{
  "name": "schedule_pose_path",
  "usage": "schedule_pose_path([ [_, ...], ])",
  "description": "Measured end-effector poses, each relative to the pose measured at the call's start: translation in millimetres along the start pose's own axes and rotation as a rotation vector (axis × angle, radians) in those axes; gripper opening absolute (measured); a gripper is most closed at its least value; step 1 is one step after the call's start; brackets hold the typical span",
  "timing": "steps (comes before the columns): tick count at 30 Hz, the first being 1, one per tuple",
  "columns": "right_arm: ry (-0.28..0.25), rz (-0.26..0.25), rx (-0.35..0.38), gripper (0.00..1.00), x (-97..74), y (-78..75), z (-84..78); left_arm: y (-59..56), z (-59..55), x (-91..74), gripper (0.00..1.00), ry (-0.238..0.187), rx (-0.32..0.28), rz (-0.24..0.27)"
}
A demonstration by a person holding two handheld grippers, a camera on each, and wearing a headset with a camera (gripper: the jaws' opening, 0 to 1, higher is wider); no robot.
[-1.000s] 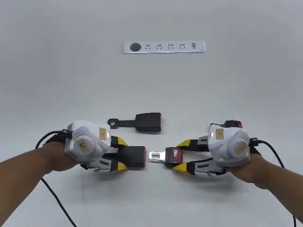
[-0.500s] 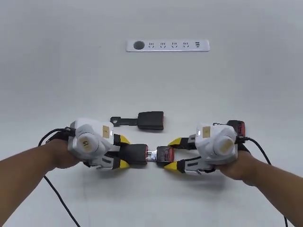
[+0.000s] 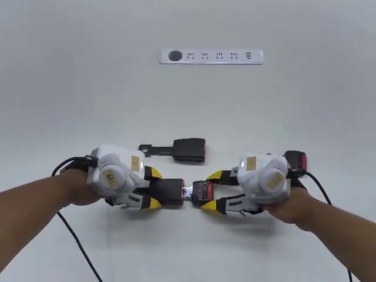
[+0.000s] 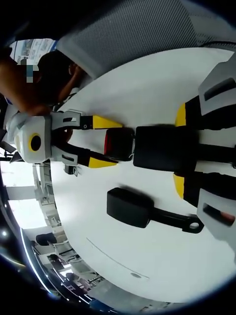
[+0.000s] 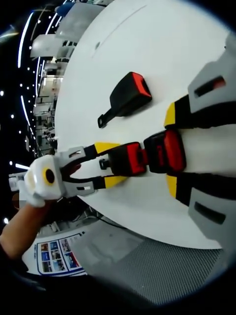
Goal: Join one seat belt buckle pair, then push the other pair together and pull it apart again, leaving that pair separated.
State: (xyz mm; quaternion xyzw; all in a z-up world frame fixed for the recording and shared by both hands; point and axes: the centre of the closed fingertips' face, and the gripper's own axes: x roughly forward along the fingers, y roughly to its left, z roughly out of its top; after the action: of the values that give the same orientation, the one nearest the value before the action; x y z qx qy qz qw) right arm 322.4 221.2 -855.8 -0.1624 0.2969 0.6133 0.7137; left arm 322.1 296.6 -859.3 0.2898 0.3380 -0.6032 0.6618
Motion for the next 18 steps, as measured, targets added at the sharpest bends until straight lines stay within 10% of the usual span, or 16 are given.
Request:
schedule_pose_path([
  [18, -0.010, -0.037, 0.018, 0.34, 9.0, 3.7, 7.9, -0.6, -0.1, -0.3, 0.33, 0.005, -0.009, -0.001],
])
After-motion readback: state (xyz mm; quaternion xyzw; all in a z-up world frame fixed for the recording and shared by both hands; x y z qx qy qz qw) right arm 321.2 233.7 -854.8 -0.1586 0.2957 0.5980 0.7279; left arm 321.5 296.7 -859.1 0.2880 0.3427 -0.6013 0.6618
